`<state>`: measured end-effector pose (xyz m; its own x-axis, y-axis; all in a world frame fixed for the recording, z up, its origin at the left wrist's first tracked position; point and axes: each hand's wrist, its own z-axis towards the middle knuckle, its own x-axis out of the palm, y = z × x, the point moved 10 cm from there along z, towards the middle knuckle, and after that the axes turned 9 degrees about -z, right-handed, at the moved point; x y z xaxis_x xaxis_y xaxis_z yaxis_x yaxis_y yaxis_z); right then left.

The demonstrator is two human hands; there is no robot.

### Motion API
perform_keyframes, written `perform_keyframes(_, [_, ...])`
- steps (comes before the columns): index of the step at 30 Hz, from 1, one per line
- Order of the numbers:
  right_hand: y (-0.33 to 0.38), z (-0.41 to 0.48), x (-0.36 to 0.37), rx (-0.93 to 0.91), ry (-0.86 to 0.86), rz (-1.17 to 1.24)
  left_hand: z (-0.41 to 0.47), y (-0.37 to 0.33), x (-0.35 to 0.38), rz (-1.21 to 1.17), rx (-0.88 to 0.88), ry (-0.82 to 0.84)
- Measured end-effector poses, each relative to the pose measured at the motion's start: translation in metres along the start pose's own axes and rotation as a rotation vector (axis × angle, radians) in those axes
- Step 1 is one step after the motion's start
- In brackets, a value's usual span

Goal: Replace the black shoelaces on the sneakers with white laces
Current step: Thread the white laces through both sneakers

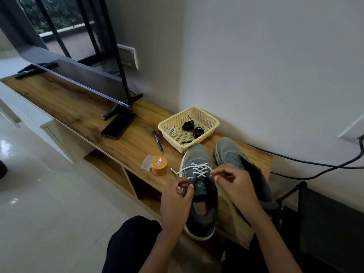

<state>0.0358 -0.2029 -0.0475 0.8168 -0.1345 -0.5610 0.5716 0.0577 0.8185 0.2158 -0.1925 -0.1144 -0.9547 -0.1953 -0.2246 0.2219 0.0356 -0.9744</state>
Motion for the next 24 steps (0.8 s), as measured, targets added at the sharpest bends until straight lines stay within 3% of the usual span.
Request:
perform_keyframes(3, [0.009,0.023,0.013,-0.064,-0.044,-0.167,0.000,-0.003,0.003,0.042,0.015,0.042])
perform_keyframes(8, [0.016,0.063,0.070,-0.135,0.213,-0.782,0.001,-0.006,0.002,0.151,0.064,0.056])
perform_keyframes(10, [0.016,0.070,0.079,-0.104,0.281,-0.881,0.000,-0.010,0.003,0.194,0.098,0.053])
perform_keyframes(12, [0.021,0.075,0.079,-0.079,0.283,-0.738,-0.002,-0.013,0.002,0.210,0.128,0.034])
perform_keyframes(16, [0.027,0.068,0.069,0.145,0.320,0.110,-0.003,-0.017,0.000,0.217,0.172,0.015])
perform_keyframes(18, [0.040,0.059,0.059,0.144,0.344,0.363,-0.003,-0.017,0.002,0.216,0.183,0.026])
perform_keyframes(24, [0.047,0.030,0.000,0.079,0.150,0.621,-0.003,-0.015,0.008,0.243,0.169,0.043])
